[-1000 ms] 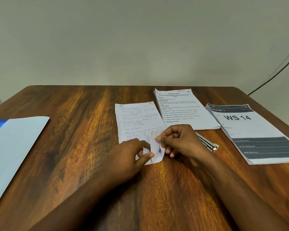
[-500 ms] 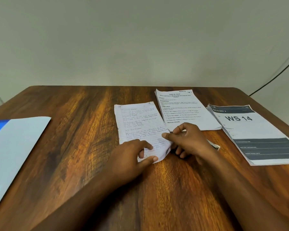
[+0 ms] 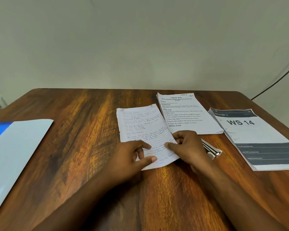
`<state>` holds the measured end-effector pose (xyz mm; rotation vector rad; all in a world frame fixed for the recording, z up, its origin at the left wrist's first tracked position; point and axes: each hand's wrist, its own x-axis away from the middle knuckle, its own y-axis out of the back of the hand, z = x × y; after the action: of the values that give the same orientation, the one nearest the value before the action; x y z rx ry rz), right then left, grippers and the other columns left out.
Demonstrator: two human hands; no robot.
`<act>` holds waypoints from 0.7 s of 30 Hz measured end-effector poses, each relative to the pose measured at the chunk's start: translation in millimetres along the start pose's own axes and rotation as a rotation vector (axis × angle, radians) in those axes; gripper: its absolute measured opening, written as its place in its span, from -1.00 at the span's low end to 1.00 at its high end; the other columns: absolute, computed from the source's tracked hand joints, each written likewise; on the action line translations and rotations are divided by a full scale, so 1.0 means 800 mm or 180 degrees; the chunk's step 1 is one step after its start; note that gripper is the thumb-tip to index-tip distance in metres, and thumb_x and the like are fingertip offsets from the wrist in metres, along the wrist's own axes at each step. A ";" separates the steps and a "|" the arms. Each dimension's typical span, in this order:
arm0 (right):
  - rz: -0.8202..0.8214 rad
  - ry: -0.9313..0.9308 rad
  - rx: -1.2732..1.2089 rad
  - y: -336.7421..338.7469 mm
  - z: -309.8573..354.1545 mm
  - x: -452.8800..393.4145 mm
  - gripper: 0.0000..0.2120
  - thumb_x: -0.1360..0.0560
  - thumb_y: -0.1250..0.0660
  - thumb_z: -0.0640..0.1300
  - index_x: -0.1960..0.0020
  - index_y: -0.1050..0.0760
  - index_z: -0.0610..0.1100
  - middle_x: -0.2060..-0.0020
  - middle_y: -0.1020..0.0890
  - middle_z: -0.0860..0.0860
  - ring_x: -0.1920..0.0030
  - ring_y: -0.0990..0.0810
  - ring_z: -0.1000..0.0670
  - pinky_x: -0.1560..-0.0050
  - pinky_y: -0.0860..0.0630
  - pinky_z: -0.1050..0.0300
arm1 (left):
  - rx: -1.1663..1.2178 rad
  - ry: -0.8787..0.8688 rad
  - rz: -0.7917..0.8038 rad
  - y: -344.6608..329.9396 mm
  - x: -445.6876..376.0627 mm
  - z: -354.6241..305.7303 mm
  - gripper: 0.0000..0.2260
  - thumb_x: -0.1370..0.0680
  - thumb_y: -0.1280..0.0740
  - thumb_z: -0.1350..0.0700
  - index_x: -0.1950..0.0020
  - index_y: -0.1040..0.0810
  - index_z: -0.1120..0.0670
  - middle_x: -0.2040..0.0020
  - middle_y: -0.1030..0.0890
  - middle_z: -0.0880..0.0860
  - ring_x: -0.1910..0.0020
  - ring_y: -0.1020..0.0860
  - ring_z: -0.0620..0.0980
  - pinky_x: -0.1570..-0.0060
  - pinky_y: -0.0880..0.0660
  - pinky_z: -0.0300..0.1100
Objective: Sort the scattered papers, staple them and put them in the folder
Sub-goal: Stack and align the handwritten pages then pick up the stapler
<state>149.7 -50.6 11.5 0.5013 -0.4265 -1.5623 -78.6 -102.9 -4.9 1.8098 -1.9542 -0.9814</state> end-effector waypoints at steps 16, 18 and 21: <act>0.1396 -0.0210 0.0057 0.063 0.010 -0.013 -0.69 -0.43 -0.59 0.03 -0.11 -0.64 -0.02 -0.02 -0.76 0.14 0.00 -0.75 0.06 -0.12 -0.68 -0.07 | -0.0833 0.0491 -0.0338 0.024 -0.009 0.017 -0.22 -0.35 -0.52 -0.42 -0.49 -0.50 -0.12 -0.39 -0.55 -0.15 -0.36 -0.44 -0.03 -0.37 -0.40 0.23; 0.0402 -0.0277 -0.0302 0.039 0.000 -0.016 -0.76 -0.45 -0.57 0.07 -0.02 -0.66 -0.02 0.03 -0.76 0.10 0.04 -0.75 0.04 -0.08 -0.68 -0.07 | -0.0740 0.0423 -0.0160 0.025 -0.008 0.016 -0.13 -0.26 -0.43 -0.54 -0.47 -0.52 -0.13 -0.34 -0.56 -0.20 -0.33 -0.46 -0.08 -0.36 -0.43 0.19; 0.0033 -0.0127 -0.0467 0.024 -0.012 -0.020 -0.87 -0.53 -0.50 -0.01 -0.06 -0.69 0.01 0.02 -0.77 0.11 0.00 -0.74 0.02 -0.15 -0.66 -0.14 | -0.0832 0.0292 -0.0034 0.026 -0.007 0.012 -0.05 -0.19 -0.29 -0.62 -0.45 -0.54 -0.13 -0.31 -0.57 -0.23 -0.28 -0.48 -0.13 -0.34 -0.45 0.12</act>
<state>171.1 -35.5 15.3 0.3549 -0.3413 -1.5824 -99.4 -95.0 2.7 1.6889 -1.6766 -1.0808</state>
